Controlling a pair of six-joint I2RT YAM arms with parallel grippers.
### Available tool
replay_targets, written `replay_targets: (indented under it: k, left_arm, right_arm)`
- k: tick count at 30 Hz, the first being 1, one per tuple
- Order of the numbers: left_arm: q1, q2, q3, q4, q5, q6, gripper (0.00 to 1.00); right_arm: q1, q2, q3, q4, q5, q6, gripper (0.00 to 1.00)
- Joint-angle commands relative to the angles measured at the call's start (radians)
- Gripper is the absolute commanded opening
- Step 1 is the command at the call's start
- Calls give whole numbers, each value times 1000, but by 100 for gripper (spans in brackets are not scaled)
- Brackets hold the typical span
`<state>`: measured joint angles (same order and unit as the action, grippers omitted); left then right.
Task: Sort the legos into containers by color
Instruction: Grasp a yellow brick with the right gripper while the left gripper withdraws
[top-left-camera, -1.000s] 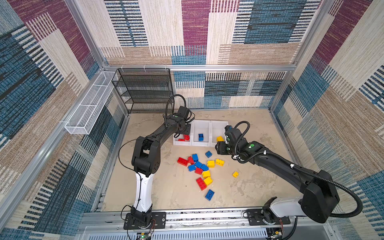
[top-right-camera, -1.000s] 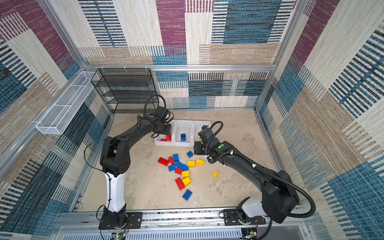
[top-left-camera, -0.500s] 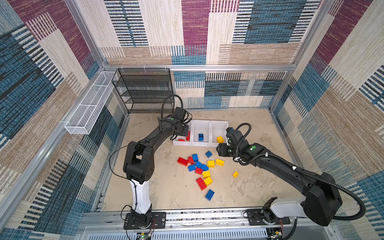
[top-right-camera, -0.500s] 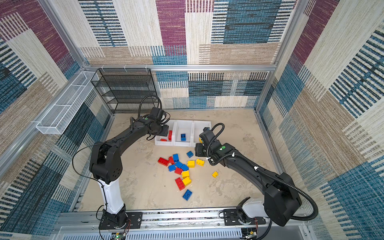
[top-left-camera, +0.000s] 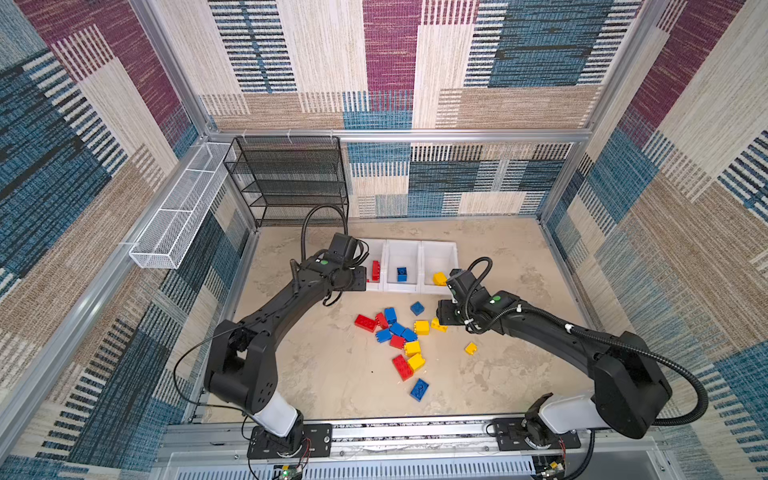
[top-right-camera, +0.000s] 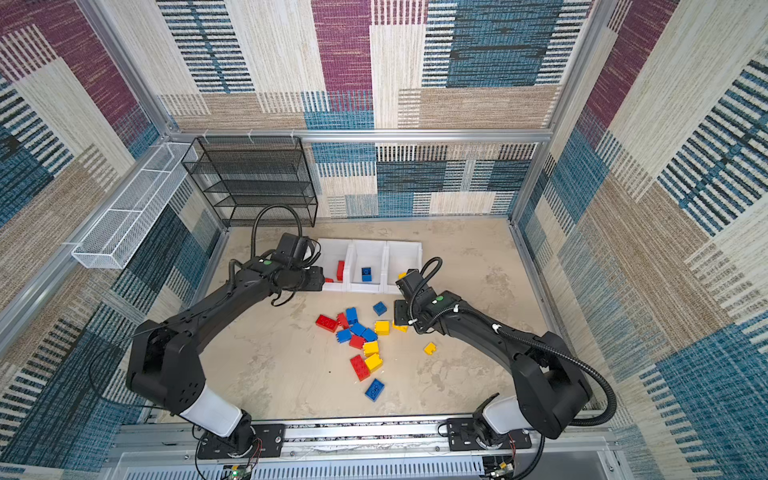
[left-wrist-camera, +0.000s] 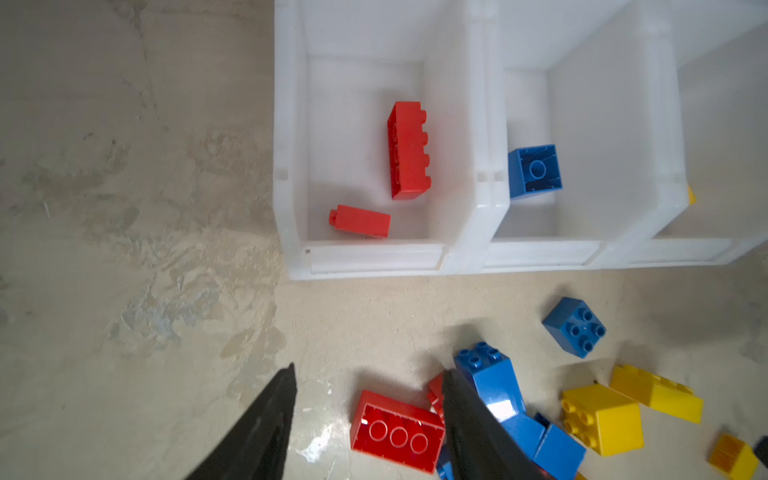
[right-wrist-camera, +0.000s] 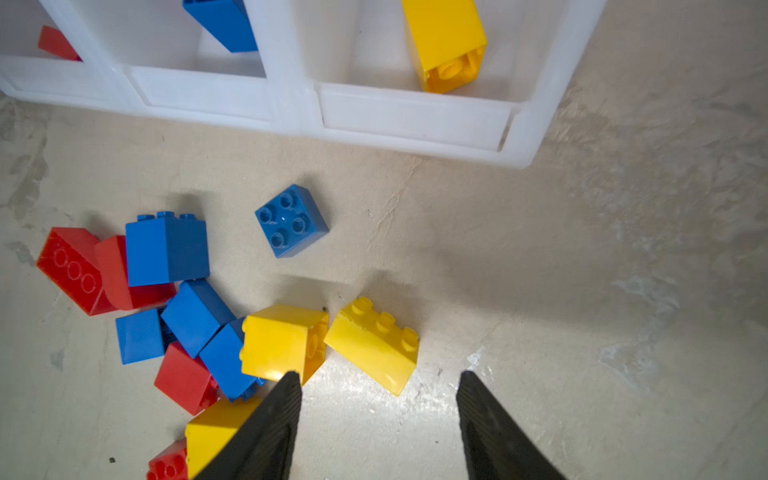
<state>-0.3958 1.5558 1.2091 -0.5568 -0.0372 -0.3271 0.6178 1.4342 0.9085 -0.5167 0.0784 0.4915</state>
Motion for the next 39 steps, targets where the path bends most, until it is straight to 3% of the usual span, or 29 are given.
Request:
replay_targets:
  k: [1,14,28,39]
  left_arm:
    - [-3,-79,-93,52,24,-96,60]
    - [-3,-385,-450,113,23,-277,61]
    - [-3,-441,-486,113,27,-296,61]
    - [-2,-388,-478,145,72,-281,61]
  right_arm:
    - [0,22,3,15,-10,-34,63]
    - [3,85,4,3,-29,-246,63]
    - [8,166,39,23,-13,-290,59]
    - [8,255,89,35,-1,-262,47]
